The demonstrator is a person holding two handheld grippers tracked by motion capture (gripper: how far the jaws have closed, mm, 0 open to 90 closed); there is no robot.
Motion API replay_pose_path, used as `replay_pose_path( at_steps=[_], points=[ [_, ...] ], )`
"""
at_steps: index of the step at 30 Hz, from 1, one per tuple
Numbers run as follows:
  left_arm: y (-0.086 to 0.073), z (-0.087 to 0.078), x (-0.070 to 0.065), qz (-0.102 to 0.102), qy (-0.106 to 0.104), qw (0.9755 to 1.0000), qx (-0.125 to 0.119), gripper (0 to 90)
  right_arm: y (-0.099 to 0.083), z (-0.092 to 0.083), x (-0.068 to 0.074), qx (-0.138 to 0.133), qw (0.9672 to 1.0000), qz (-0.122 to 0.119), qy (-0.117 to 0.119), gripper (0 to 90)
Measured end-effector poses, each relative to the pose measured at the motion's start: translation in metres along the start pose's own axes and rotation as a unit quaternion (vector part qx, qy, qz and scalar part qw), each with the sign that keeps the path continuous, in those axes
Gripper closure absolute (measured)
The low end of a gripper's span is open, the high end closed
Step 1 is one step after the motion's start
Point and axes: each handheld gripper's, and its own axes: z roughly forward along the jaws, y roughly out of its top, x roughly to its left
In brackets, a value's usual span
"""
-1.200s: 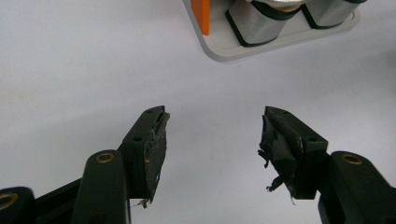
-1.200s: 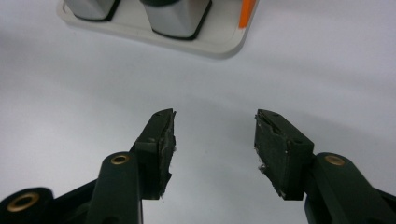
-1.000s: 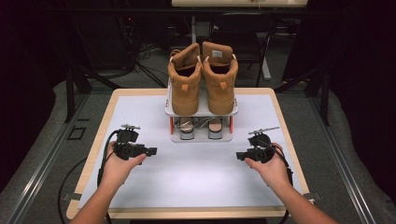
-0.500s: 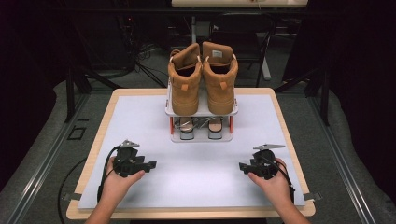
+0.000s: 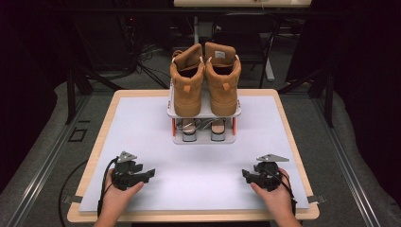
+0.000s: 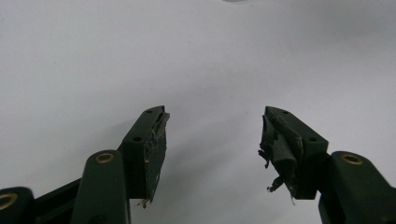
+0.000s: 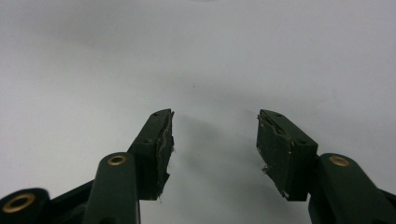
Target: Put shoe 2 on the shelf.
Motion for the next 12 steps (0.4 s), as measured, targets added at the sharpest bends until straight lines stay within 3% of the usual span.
replay_pose_path(
  at_steps=[3,4,12],
  points=[
    [-0.0028,0.0005,0.0011,-0.001,0.005,1.0000,-0.004,40.2,-0.0011,-0.0019,-0.0001,0.010,0.9998,-0.014,-0.006,44.8],
    [-0.0032,0.0005,0.0018,0.001,0.006,1.0000,-0.005,40.2,-0.0024,0.0002,0.0010,-0.005,1.0000,-0.006,0.000,44.7],
    [-0.0044,0.0030,0.0069,0.006,0.020,0.9997,-0.014,39.2,-0.0040,0.0015,-0.0016,-0.014,0.9997,-0.016,-0.011,43.4]
  ],
)
